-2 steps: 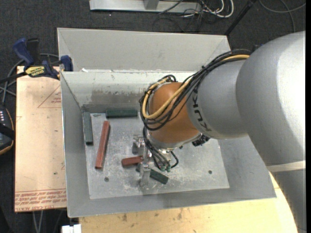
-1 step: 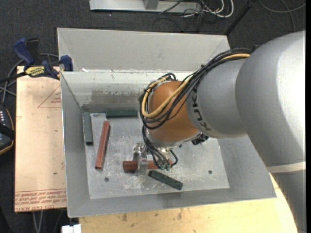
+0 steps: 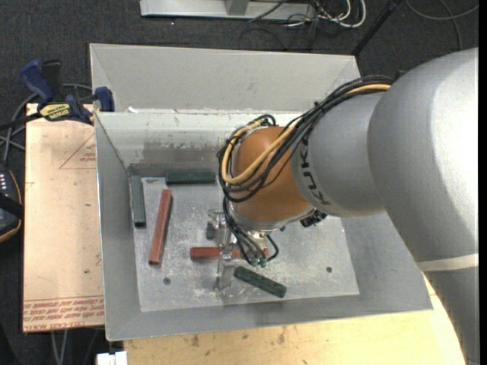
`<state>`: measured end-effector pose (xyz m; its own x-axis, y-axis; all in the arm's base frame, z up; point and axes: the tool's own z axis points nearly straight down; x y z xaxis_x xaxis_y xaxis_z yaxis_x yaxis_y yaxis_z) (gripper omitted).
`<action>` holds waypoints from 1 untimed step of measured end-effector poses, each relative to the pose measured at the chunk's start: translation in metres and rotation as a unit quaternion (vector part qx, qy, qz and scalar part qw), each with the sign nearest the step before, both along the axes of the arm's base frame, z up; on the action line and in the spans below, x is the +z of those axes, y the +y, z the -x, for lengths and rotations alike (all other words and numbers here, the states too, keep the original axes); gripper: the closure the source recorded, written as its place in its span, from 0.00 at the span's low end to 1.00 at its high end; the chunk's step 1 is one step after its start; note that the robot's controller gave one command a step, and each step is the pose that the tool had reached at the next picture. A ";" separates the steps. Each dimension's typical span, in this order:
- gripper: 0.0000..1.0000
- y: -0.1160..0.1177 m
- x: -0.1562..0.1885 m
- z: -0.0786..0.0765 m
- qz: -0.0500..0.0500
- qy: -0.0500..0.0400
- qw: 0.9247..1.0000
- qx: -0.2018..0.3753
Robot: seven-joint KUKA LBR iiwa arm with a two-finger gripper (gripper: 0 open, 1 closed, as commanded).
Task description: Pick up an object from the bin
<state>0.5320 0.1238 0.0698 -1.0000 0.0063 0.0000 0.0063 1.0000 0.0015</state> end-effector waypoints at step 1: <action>1.00 0.000 0.001 0.000 0.000 0.000 1.000 0.000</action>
Offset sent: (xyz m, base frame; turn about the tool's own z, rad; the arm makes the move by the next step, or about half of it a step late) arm 0.0000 0.0000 0.0000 0.0000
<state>0.5323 0.1239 0.0705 -1.0000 0.0066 -0.0008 0.0066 1.0000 0.0021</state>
